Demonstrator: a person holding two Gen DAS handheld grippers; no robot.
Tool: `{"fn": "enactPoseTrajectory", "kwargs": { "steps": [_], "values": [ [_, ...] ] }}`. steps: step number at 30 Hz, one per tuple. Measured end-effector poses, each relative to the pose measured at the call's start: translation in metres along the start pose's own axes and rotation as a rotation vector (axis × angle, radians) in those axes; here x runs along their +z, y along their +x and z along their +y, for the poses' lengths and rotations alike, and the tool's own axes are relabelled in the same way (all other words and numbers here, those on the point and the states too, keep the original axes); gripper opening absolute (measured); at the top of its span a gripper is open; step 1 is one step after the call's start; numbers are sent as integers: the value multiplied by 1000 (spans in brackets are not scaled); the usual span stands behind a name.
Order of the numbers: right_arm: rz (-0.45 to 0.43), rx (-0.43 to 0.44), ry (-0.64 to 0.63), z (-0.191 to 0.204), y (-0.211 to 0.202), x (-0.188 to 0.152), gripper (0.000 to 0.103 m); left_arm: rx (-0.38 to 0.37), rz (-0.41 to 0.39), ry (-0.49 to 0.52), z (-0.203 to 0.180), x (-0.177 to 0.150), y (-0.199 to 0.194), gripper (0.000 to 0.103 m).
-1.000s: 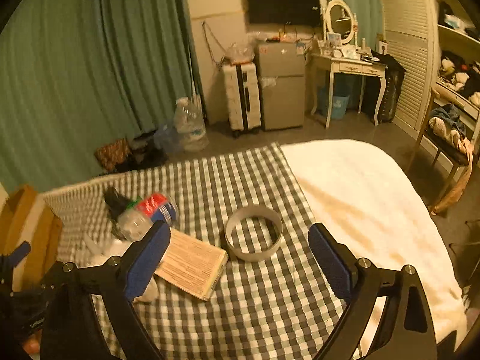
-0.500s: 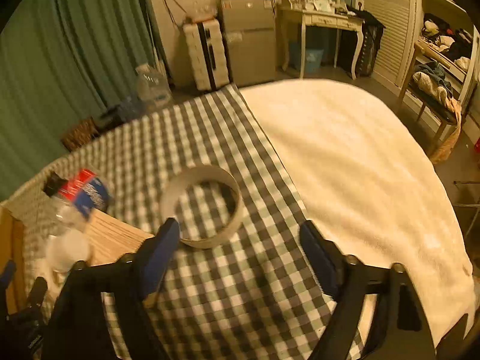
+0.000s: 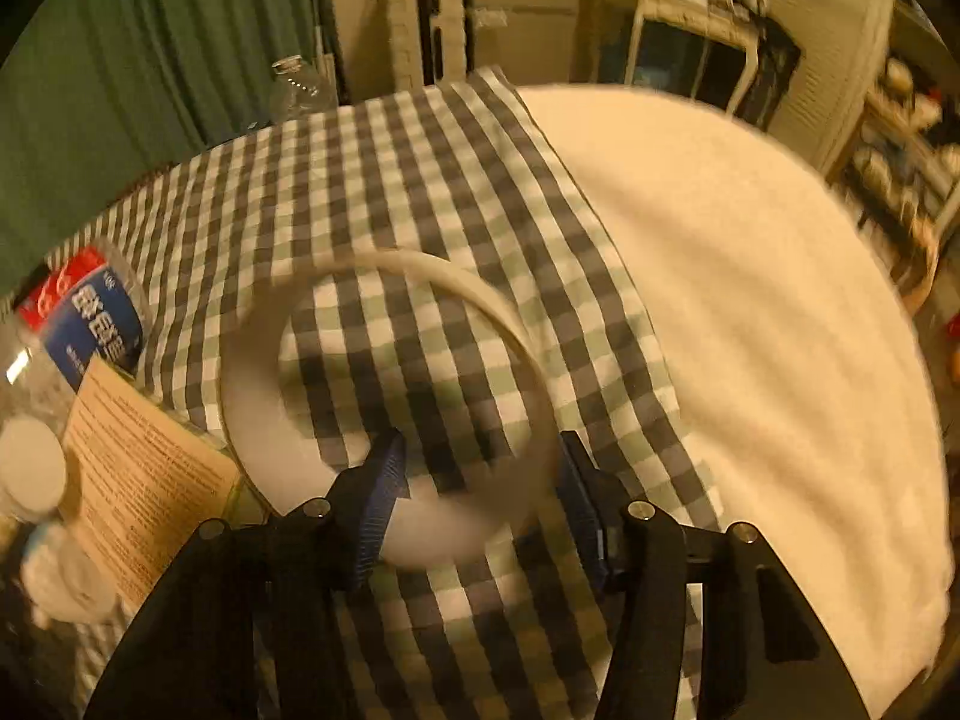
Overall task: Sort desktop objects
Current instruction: 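Grasp the grey tape roll with the right tool while the left tool grasps the white lace scrunchie, then lift and carry the tape roll and scrunchie toward the cardboard box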
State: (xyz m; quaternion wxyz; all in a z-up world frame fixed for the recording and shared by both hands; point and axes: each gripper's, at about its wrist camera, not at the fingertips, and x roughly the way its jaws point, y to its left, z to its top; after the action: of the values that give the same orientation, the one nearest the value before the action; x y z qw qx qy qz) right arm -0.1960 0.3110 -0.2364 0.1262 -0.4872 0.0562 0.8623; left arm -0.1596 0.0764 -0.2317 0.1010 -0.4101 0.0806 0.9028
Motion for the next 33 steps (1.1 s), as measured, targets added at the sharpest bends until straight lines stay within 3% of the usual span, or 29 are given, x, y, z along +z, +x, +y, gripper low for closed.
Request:
{"fn": "enactPoseTrajectory", "kwargs": {
  "steps": [1, 2, 3, 8, 21, 33],
  "values": [
    [-1, 16, -6, 1, -4, 0, 29, -19, 16, -5, 0, -1, 1, 32],
    [-1, 20, 4, 0, -6, -1, 20, -21, 15, -4, -2, -2, -1, 26],
    [1, 36, 26, -3, -8, -3, 17, -19, 11, 6, -4, -3, -4, 19],
    [-11, 77, 86, -16, -20, -8, 5, -19, -32, 17, -7, 1, -24, 14],
    [-132, 90, 90, 3, -76, -13, 3, -41, -145, -16, 5, 19, -70, 12],
    [-296, 116, 74, 2, -135, -9, 3, 32, -255, -13, 22, 18, -123, 12]
  ]
}}
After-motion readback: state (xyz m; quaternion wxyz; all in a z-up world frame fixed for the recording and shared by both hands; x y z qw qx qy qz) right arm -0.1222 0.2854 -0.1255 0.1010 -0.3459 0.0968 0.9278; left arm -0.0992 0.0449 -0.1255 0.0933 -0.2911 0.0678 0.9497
